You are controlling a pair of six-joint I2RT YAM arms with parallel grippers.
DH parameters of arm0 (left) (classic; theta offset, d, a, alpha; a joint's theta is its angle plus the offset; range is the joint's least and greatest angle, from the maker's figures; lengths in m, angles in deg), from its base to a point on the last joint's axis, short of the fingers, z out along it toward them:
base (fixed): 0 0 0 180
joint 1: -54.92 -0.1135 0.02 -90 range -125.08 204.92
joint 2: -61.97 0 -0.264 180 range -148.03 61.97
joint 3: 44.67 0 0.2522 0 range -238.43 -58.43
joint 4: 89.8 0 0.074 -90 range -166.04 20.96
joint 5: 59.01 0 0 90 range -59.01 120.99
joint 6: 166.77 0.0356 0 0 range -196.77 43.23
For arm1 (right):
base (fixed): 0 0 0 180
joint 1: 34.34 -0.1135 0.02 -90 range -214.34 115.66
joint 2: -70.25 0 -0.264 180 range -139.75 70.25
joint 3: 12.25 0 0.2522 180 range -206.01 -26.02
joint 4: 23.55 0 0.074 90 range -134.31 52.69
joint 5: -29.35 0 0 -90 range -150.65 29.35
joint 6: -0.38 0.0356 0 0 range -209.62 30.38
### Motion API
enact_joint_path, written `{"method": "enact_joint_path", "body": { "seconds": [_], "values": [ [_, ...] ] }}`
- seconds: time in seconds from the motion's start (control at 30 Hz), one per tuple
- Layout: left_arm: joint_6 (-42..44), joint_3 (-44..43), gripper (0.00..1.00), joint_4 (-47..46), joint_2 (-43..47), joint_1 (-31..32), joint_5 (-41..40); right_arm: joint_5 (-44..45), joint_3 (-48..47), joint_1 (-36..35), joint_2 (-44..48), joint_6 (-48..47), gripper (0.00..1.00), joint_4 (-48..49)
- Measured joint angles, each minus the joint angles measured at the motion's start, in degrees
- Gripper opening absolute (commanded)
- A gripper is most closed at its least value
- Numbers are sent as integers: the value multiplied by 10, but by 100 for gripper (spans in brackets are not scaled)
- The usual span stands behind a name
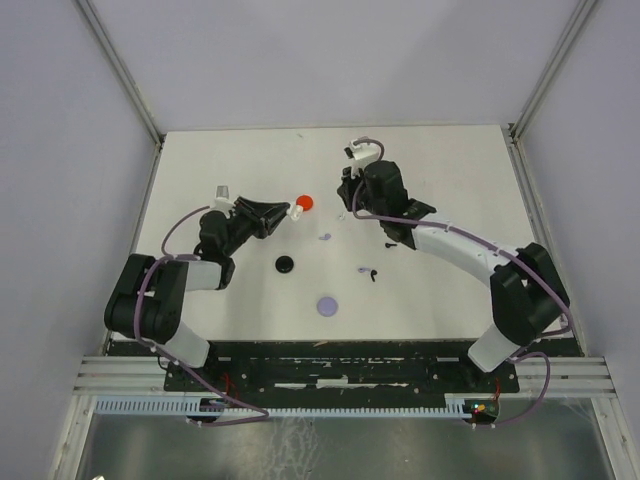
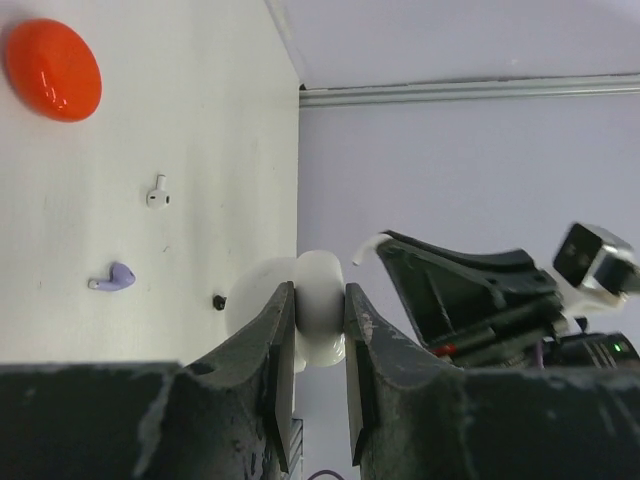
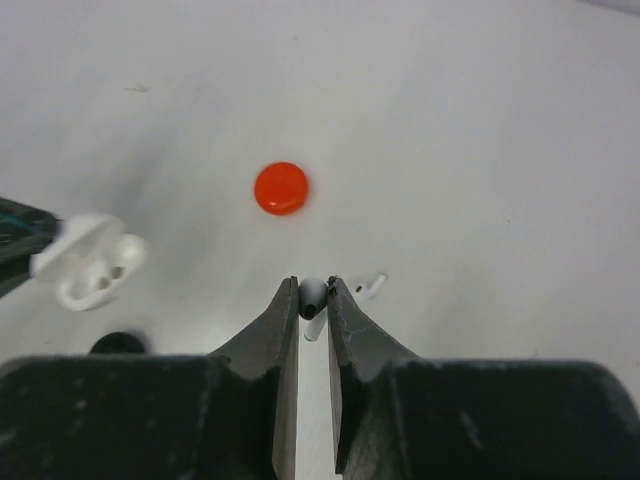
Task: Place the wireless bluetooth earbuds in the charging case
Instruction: Pick up the earbud from the center of the board, then place the earbud in the charging case.
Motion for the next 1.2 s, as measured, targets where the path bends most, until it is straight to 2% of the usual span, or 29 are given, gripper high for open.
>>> {"method": "enact_joint_path", "body": {
  "seconds": [0.23,0.6,0.83,1.2],
  "values": [
    [-37,-31,3,-32,-69,17,3,-79,108,-15,56,-33,2,221],
    [-96,-66,3,-98,-108,59,6,-201,245,-47,53,-151,2,512],
    [-112,-66,3,-115,-108,70,6,-231,247,-56,37,-198,2,593],
    [-150,-65,3,-151,-108,71,6,-232,249,-63,24,-237,1,602]
  ]
}}
